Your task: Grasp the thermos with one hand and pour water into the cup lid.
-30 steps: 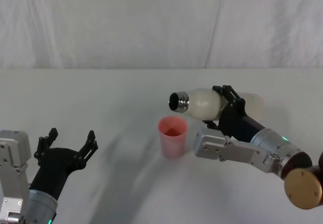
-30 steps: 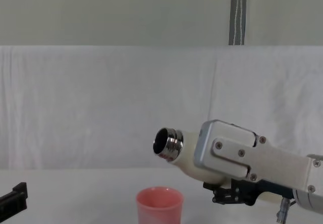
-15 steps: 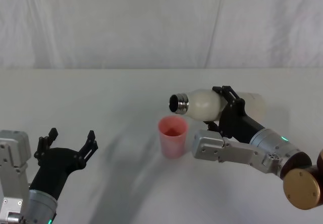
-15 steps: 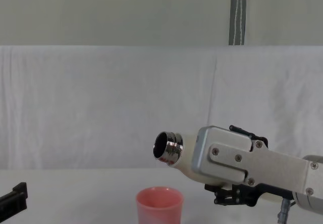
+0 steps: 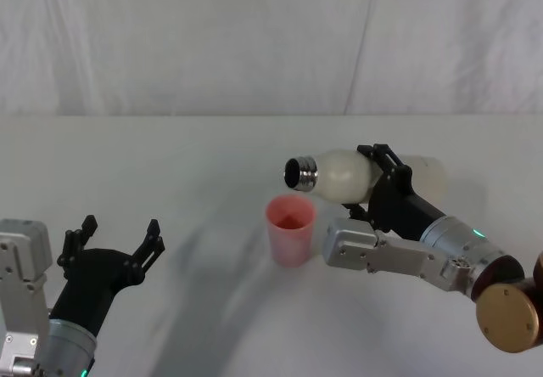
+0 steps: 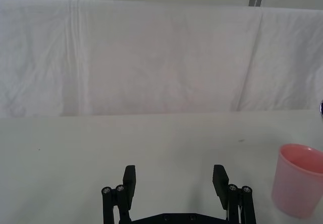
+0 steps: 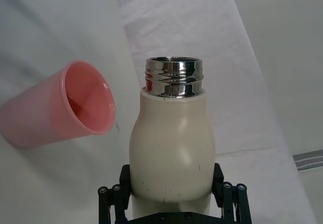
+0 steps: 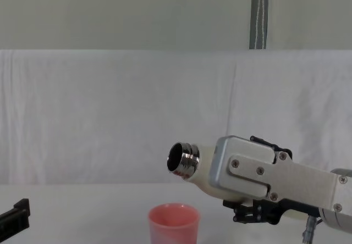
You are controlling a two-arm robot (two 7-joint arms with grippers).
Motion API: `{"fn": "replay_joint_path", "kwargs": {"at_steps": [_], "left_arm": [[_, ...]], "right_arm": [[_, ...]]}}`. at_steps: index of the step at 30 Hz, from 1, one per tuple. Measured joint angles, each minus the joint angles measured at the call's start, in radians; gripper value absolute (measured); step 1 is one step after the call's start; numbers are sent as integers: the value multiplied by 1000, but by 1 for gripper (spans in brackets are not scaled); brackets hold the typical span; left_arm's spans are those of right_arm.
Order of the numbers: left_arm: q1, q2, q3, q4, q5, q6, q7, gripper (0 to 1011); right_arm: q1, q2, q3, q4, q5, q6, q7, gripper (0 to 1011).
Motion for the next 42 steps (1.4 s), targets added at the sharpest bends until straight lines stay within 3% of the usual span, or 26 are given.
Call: {"fn": "replay_joint_path", "kwargs": {"at_steps": [7,25,32,42], "left_arm": [[0,0,0,0,0,0,0,1001],[0,0,0,0,0,0,0,1001],[0,0,0,0,0,0,0,1001],[0,0,0,0,0,0,0,1001]], "right_arm": [[7,6,-6,0,-5,-2,5,950],[67,-11,-21,101,-12,-23,-14,950],[85,-8,-34,112,-44,-8,-20,950],[92,13,-60,71,-116,47,-8,950]]}}
